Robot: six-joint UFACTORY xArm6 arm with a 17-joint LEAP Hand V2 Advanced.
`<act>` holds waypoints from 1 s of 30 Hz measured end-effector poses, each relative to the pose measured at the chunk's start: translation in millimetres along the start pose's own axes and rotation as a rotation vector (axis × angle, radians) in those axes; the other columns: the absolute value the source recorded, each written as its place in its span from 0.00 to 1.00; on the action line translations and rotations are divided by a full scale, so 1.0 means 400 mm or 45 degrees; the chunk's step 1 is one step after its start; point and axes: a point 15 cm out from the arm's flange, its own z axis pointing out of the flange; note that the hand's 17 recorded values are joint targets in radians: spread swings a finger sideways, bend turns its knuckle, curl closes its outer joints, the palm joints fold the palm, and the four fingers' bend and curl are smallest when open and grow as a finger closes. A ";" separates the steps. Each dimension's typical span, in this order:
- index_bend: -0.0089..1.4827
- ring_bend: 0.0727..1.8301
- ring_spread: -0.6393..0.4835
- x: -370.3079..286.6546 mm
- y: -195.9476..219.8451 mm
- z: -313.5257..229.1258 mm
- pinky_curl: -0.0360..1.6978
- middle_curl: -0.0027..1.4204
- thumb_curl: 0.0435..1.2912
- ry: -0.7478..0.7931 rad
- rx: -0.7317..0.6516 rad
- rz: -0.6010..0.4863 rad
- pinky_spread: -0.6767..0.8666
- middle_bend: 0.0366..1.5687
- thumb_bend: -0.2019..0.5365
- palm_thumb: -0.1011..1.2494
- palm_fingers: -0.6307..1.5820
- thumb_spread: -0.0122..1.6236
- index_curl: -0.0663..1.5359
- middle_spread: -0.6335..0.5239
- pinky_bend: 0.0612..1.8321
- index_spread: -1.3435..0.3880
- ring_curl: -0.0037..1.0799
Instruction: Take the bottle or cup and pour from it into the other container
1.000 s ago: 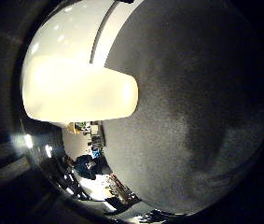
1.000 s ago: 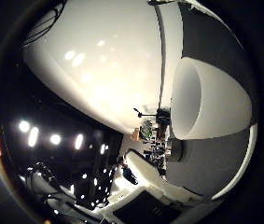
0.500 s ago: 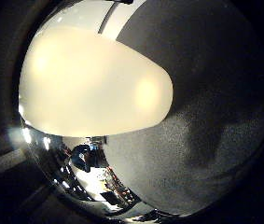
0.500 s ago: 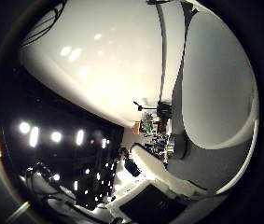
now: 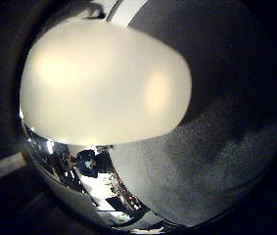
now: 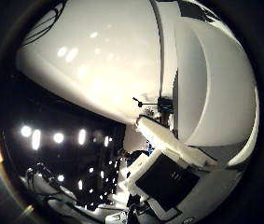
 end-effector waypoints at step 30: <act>0.61 0.79 0.36 -0.130 0.053 0.058 0.55 0.62 0.35 -0.142 -0.185 0.056 0.31 0.80 0.24 0.66 0.67 0.62 0.53 0.37 0.74 0.60 0.69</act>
